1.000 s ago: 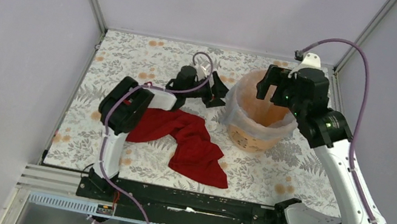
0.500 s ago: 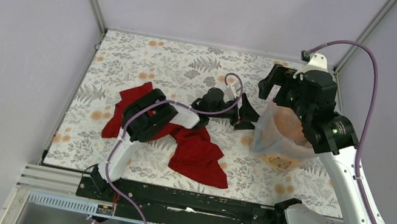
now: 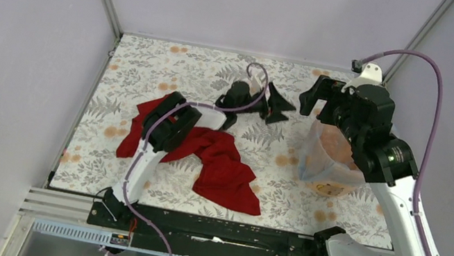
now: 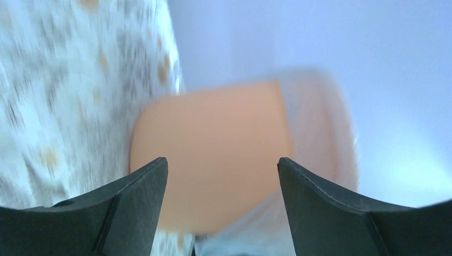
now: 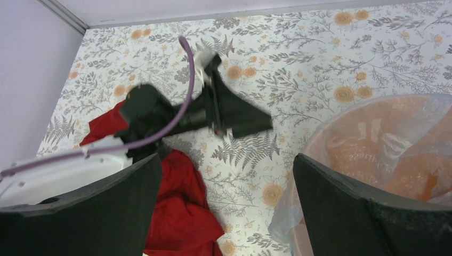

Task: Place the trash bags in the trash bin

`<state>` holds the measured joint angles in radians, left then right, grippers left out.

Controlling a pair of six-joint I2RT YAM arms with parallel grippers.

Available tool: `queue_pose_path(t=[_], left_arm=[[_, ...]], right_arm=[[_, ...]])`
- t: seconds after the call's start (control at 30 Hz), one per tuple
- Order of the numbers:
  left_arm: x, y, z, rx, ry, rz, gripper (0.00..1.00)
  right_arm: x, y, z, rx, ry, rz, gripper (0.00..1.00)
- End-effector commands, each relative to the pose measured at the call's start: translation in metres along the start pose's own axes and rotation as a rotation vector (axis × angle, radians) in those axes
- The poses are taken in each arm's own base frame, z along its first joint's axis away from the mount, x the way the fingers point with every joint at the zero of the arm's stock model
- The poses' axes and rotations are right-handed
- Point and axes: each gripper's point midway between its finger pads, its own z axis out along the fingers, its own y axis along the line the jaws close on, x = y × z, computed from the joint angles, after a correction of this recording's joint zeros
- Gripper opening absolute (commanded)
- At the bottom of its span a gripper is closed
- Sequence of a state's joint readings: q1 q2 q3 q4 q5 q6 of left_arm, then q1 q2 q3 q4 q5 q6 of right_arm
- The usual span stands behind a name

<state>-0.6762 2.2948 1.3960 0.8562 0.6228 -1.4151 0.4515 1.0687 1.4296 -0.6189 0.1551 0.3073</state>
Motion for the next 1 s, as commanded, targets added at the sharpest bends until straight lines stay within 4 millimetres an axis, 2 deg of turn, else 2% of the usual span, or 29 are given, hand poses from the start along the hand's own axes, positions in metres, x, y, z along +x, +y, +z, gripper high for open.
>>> queue_pose_path(t=[0.0, 0.23, 0.4, 0.67, 0.87, 0.97], left_arm=[[-0.035, -0.023, 0.035, 0.091, -0.017, 0.032, 0.8], [-0.011, -0.008, 0.092, 0.072, 0.001, 0.04, 0.8], [0.024, -0.005, 0.122, 0.099, 0.054, 0.02, 0.8], [0.085, -0.007, 0.122, 0.102, 0.111, -0.007, 0.8], [0.121, -0.012, 0.129, 0.109, 0.181, -0.011, 0.8], [0.129, -0.015, 0.13, 0.11, 0.194, -0.007, 0.8]], right_arm=[[-0.022, 0.004, -0.018, -0.021, -0.069, 0.004, 1.0], [-0.022, 0.009, -0.015, -0.042, -0.062, 0.018, 1.0], [-0.018, 0.009, -0.013, -0.043, -0.053, 0.019, 1.0], [-0.013, 0.006, -0.014, -0.04, -0.048, 0.019, 1.0], [-0.013, 0.007, -0.017, -0.049, -0.052, 0.025, 1.0], [-0.014, 0.008, -0.019, -0.053, -0.056, 0.027, 1.0]])
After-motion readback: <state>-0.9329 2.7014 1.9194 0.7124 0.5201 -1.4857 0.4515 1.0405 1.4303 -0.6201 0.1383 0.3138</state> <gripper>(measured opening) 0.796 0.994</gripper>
